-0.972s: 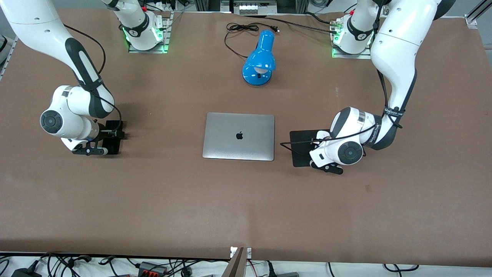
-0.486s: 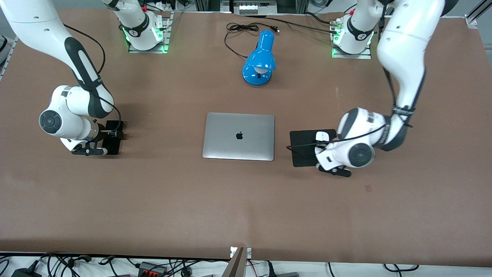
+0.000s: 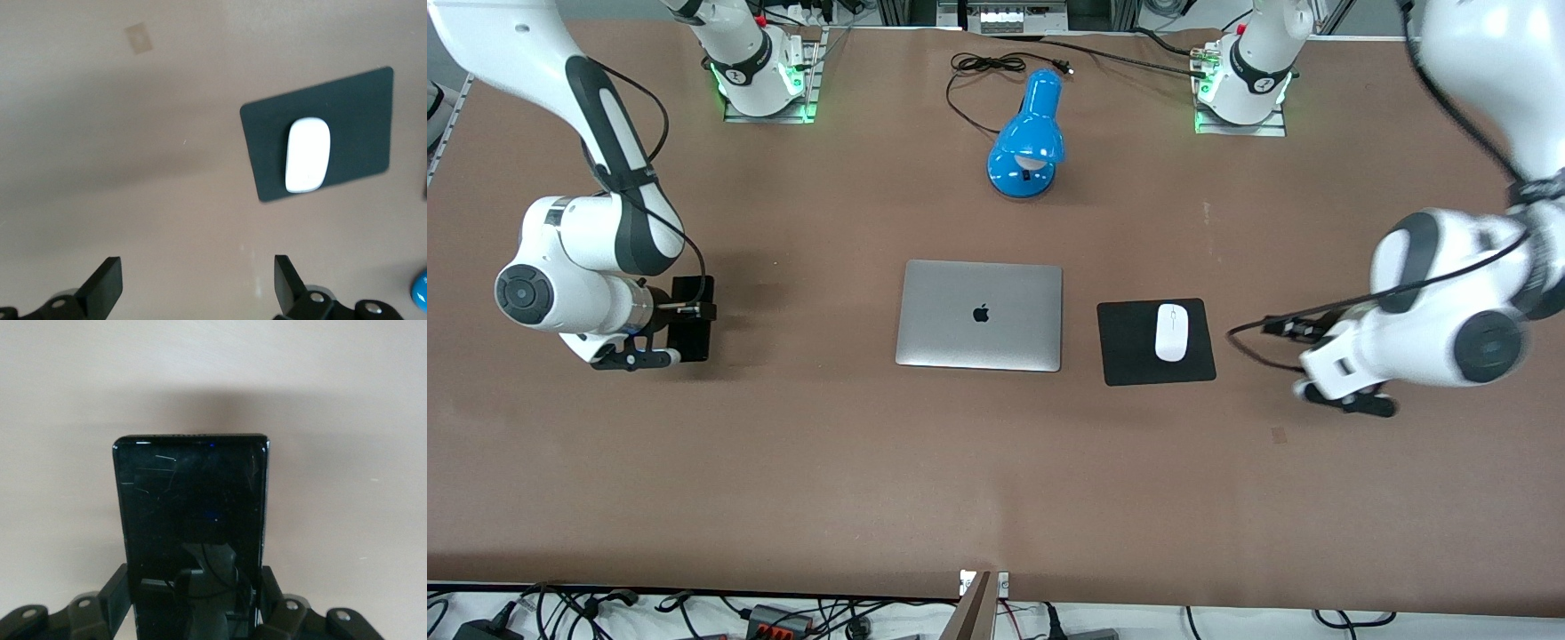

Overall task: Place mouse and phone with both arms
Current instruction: 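Carry the phone beside the laptop with the right gripper while the left gripper withdraws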

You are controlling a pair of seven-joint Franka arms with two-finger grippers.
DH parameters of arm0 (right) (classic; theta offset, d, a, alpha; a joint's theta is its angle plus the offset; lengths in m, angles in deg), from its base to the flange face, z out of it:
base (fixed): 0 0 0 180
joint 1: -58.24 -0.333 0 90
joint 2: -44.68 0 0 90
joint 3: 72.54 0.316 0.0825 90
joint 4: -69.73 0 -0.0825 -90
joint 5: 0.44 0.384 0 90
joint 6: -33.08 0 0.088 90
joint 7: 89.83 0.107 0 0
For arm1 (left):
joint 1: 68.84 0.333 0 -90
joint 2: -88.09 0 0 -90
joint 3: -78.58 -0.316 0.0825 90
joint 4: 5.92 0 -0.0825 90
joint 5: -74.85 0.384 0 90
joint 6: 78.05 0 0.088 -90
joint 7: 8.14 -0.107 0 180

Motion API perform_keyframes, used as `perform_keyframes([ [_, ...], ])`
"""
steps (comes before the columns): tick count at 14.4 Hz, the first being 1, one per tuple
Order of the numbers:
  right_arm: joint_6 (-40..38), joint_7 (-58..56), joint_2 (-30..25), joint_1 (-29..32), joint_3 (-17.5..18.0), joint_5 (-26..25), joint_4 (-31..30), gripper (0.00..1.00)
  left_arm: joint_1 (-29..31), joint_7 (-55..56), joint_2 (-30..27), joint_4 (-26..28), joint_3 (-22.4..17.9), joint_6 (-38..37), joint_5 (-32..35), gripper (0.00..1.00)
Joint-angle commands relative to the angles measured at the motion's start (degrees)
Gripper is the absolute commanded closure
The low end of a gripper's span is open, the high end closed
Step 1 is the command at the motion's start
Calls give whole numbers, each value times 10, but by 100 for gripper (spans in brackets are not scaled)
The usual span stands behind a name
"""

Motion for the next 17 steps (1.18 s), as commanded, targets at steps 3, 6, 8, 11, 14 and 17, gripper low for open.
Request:
perform_keyframes([
  [3, -2, 113, 14, -84, 7, 13, 17, 78, 30, -14, -105, -19, 5, -123, -61, 0],
  [6, 24, 194, 33, -138, 7, 13, 17, 78, 19, 2, -144, 23, 10, -125, -58, 0],
  [8, 48, 244, 49, -164, 7, 13, 17, 78, 18, 6, -231, 140, 18, -44, -58, 0],
  [11, 80, 280, 71, -200, 10, 36, 17, 78, 21, 1, -289, 228, 21, 18, -58, 0],
  [14, 108, 304, 82, -226, 9, 56, 16, 78, 16, -3, -282, 205, -27, 41, -62, 0],
  [17, 128, 311, 99, -227, 9, 56, 14, 77, -64, 1, -281, 194, -140, 58, -58, 0],
])
